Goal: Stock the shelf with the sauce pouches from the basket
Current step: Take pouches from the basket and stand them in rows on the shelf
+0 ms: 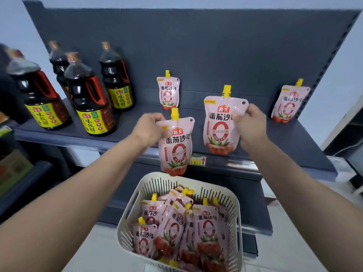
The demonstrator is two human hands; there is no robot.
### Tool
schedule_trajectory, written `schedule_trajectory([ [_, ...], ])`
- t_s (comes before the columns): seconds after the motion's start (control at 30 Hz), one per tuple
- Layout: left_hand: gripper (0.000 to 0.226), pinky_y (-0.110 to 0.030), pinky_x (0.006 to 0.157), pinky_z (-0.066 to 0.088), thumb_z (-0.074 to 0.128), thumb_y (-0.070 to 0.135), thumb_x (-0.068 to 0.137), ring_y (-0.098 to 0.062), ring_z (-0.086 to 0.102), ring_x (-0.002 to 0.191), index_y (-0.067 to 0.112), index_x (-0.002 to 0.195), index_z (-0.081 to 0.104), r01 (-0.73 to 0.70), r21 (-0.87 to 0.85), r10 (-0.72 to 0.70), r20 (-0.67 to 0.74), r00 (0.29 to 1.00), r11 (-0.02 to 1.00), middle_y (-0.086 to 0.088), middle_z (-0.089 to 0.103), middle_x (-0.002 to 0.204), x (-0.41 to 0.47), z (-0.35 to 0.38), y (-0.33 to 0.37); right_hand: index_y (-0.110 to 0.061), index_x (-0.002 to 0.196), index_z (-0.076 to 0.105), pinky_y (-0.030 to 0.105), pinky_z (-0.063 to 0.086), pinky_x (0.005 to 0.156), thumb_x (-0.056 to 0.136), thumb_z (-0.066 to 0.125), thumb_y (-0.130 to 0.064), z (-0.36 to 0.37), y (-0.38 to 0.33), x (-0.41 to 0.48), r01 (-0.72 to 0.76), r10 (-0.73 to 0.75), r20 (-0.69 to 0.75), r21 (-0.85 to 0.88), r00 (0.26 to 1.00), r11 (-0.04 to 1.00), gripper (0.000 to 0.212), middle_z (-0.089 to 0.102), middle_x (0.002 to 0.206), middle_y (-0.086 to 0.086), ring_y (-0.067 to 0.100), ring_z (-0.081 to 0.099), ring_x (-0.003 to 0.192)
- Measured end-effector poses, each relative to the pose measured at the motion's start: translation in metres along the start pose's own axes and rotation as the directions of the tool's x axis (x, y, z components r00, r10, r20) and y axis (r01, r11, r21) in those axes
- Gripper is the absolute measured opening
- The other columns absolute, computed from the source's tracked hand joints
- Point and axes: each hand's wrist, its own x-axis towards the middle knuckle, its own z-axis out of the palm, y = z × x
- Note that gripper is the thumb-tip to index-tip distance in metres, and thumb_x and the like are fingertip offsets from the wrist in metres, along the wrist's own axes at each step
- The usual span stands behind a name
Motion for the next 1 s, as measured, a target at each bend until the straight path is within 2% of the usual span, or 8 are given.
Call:
schedule_trajectory([
  [0.2,0.037,-0.010,0.035,0.042,0.064,-0.009,0.080,0.005,0.055,0.035,0.016,0.058,0.047,-0.081,-0.151,0.076,-0.038,0.996,0.985,0.002,0.057,0.062,0.058,-0.018,0.031,-0.003,0.091,0.057,0.042,0.058,0.071,0.086,0.056,-0.002,0.024,-0.015,0.051,0.038,-0.039,-0.060,-0.003,0.997,0.999,0.005,0.065,0.084,0.006,0.021,0.065,0.078],
  [0.27,0.037,-0.013,0.036,0.044,0.063,-0.011,0.080,0.001,0.058,0.038,0.014,0.059,0.046,-0.091,-0.174,0.085,-0.042,0.996,0.981,0.001,0.058,0.063,0.090,-0.022,0.031,-0.002,0.090,0.056,0.030,0.057,0.057,0.088,0.056,-0.001,0.036,-0.016,0.069,0.048,-0.048,-0.089,-0.003,0.995,0.999,0.003,0.063,0.078,0.001,0.016,0.063,0.070],
  [0.33,0.036,-0.020,0.045,0.050,0.062,-0.012,0.079,-0.008,0.061,0.052,0.013,0.060,0.045,-0.087,-0.180,0.083,-0.032,0.996,0.980,-0.001,0.059,0.066,0.123,-0.024,0.028,-0.008,0.083,0.055,0.019,0.053,0.047,0.089,0.055,0.001,0.050,-0.016,0.086,0.045,-0.043,-0.124,0.010,0.991,0.999,0.011,0.061,0.075,-0.002,0.012,0.061,0.065],
  [0.43,0.034,-0.038,0.068,0.056,0.060,-0.012,0.080,-0.021,0.062,0.072,0.014,0.062,0.048,-0.066,-0.183,0.068,0.007,0.998,0.981,-0.003,0.062,0.077,0.171,-0.019,0.022,-0.014,0.073,0.052,0.037,0.058,0.068,0.088,0.056,0.003,0.068,-0.010,0.115,0.015,-0.008,-0.163,0.043,0.987,0.999,0.023,0.064,0.084,0.006,0.022,0.064,0.078],
  [0.5,0.031,-0.037,0.065,0.056,0.059,-0.013,0.081,-0.021,0.061,0.073,0.013,0.066,0.051,-0.065,-0.182,0.074,0.042,0.996,0.981,0.000,0.060,0.079,0.198,-0.012,0.021,-0.014,0.073,0.053,0.046,0.057,0.076,0.088,0.056,0.003,0.074,-0.006,0.135,0.002,0.009,-0.183,0.058,0.983,0.998,0.023,0.064,0.086,0.008,0.024,0.063,0.081],
  [0.6,0.021,-0.025,0.057,0.056,0.059,-0.012,0.081,-0.021,0.060,0.081,0.009,0.084,0.060,-0.089,-0.175,0.100,0.051,0.994,0.981,-0.003,0.061,0.088,0.231,0.002,0.022,-0.015,0.075,0.053,0.040,0.057,0.070,0.089,0.055,0.004,0.075,-0.001,0.162,0.001,0.011,-0.198,0.065,0.980,0.998,0.024,0.064,0.080,0.003,0.019,0.063,0.072],
  [0.73,0.031,-0.043,0.078,0.055,0.065,-0.004,0.078,-0.023,0.059,0.082,0.018,0.063,0.050,-0.091,-0.115,0.097,0.042,0.994,0.989,-0.005,0.063,0.083,0.266,0.023,0.021,-0.016,0.075,0.054,0.030,0.057,0.060,0.090,0.055,0.002,0.074,0.014,0.195,-0.005,0.014,-0.202,0.042,0.979,0.999,0.024,0.064,0.078,0.000,0.013,0.063,0.067],
  [1.0,0.036,-0.018,0.038,0.031,0.063,-0.001,0.083,-0.013,0.045,0.049,0.017,0.060,0.042,-0.065,-0.097,0.069,0.037,0.997,0.993,-0.003,0.050,0.058,0.294,0.061,0.018,-0.017,0.077,0.057,0.035,0.057,0.065,0.091,0.054,0.001,0.077,0.050,0.238,-0.053,0.070,-0.147,0.115,0.987,0.992,0.023,0.066,0.079,0.001,0.016,0.064,0.066],
])
